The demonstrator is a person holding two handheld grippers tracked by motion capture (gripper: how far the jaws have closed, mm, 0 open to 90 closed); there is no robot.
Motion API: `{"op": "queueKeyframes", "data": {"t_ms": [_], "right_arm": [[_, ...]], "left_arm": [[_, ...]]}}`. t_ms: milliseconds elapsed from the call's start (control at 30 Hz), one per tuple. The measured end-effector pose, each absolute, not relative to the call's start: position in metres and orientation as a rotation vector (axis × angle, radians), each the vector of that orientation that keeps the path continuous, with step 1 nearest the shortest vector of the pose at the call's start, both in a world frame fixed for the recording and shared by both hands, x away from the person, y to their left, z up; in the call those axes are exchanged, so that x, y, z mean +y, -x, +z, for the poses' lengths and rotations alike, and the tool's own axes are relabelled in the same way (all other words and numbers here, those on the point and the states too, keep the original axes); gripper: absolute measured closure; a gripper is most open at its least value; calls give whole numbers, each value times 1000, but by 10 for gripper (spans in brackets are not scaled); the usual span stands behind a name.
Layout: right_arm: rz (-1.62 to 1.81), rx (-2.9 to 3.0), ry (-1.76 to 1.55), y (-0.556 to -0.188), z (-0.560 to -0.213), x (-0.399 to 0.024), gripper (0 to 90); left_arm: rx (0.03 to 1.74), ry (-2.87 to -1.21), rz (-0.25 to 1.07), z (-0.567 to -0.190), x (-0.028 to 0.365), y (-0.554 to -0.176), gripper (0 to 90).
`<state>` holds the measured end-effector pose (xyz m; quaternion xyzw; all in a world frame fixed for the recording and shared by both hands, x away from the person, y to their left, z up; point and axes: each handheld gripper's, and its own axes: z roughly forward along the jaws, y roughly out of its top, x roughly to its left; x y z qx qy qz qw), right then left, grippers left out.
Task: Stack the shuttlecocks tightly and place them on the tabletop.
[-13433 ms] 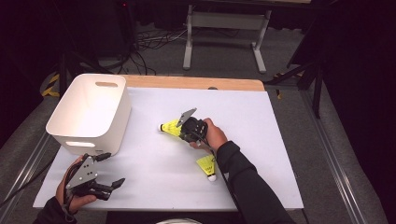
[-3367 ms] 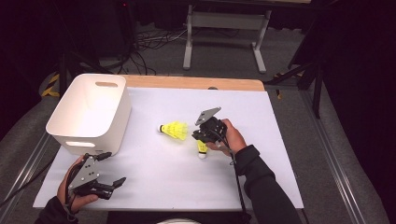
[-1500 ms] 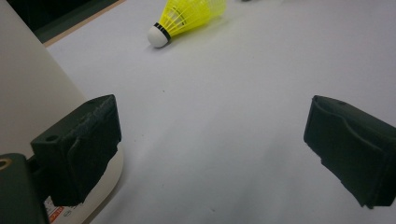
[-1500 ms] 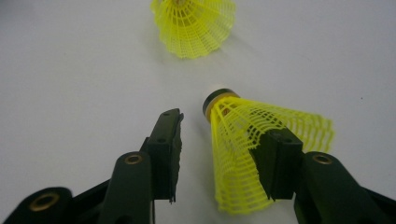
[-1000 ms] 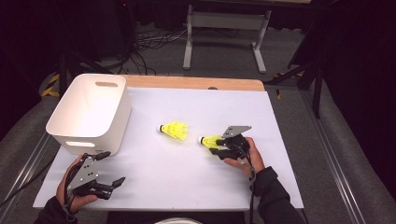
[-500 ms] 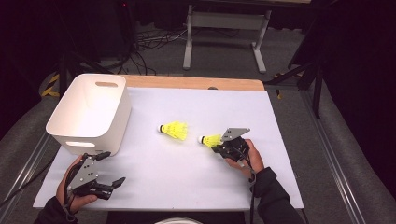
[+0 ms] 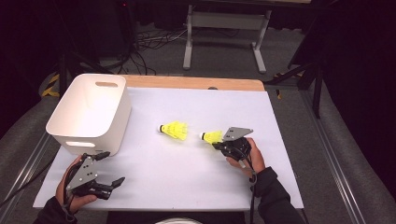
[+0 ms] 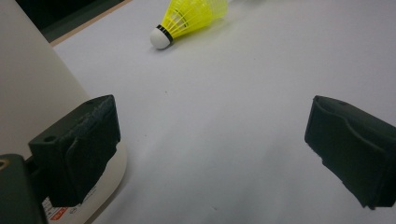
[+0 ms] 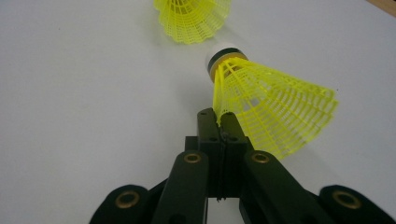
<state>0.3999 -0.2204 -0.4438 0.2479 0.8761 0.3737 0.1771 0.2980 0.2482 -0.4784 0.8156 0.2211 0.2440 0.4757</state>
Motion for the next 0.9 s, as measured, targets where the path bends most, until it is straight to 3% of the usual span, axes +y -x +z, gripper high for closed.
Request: {"op": "queueKeyframes", "data": {"t_ms": [900], "right_arm": [[1136,2443,-660,-402,-438,-208,900]], "left_arm": [[540,-1991,592,-479,247,-299,42]]}}
